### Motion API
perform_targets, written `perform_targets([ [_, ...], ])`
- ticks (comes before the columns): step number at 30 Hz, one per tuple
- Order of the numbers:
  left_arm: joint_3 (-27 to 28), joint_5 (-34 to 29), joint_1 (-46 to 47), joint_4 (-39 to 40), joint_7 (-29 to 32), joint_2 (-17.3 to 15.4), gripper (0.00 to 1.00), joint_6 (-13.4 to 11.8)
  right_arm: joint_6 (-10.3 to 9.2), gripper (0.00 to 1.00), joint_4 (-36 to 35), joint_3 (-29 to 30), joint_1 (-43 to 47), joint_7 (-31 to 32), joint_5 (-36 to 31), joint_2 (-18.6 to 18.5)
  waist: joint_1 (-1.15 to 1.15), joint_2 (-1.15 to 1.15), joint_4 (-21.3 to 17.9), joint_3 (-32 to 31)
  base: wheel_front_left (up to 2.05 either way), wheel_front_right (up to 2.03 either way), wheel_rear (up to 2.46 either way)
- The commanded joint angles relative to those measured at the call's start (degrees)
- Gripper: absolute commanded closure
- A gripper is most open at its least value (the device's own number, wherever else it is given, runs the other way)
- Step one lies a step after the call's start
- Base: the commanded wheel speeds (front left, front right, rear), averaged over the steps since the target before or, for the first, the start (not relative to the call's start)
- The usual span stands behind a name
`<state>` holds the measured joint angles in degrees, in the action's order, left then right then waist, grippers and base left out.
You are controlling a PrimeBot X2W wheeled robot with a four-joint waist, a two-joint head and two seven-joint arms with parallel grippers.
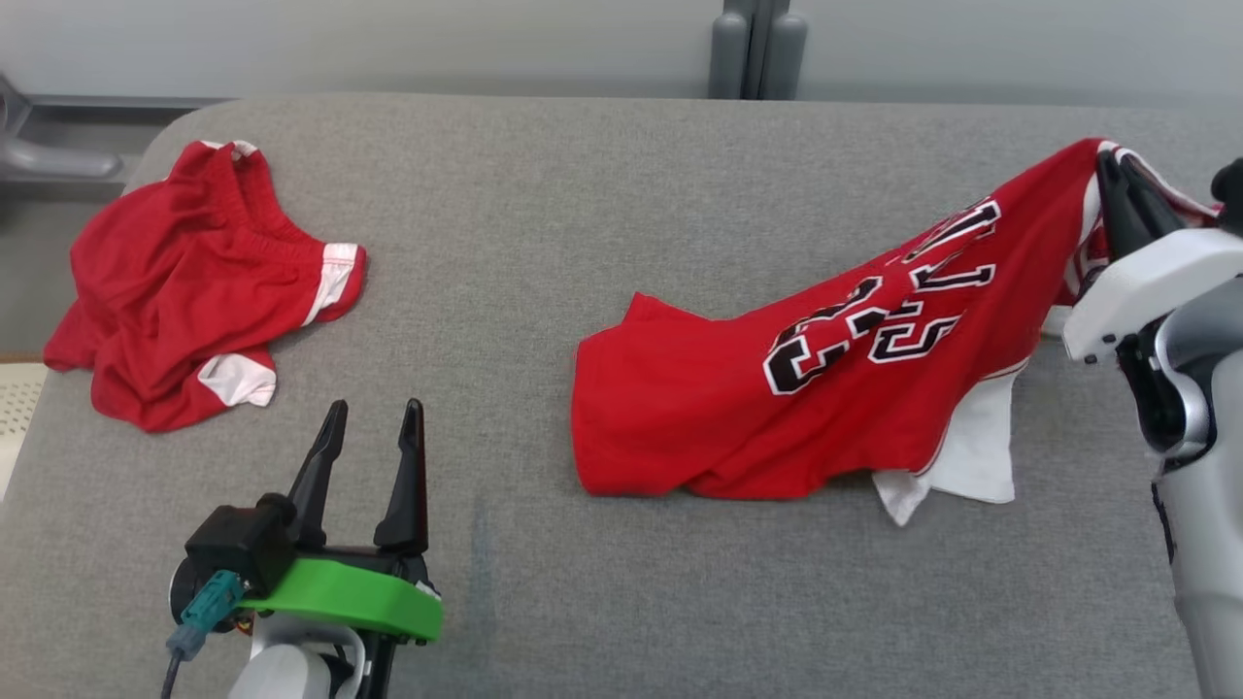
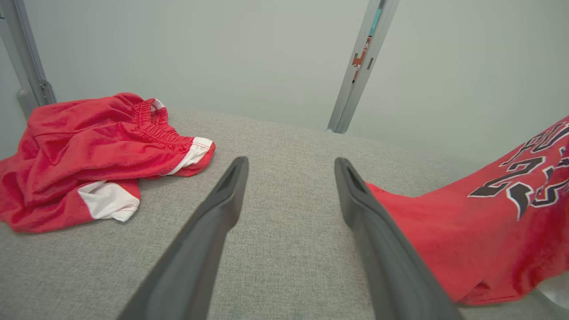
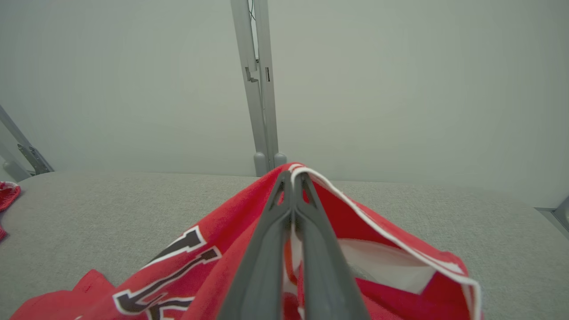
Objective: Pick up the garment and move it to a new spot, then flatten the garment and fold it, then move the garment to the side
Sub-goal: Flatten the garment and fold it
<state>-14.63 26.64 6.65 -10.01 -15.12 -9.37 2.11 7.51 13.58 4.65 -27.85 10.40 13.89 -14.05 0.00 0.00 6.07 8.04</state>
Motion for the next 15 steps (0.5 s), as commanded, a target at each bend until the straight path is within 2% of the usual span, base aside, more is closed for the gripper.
perform_targets([
  [1,0.0,-0.9,1.4,-0.2,0.0,0.2,0.0,0.4,-0.04,1.0,3.6,-0.1,-2.9,-1.4,0.1,-0.8,0.0,0.0,2.5,2.6,0.0,0.0,0.0],
  [8,-0.7,-1.6,4.0,-0.8,0.0,1.0,0.0,1.5,-0.04,1.0,21.2,-0.8,-14.8,-6.9,-1.0,-2.5,0.0,0.0,7.0,6.2,0.0,0.0,0.0],
  [15,-0.7,-2.9,5.6,-0.3,0.0,2.2,0.0,2.5,-0.04,1.0,31.5,-3.0,-23.3,-11.9,-1.8,-3.4,0.0,0.0,9.8,8.2,0.0,0.0,0.0],
])
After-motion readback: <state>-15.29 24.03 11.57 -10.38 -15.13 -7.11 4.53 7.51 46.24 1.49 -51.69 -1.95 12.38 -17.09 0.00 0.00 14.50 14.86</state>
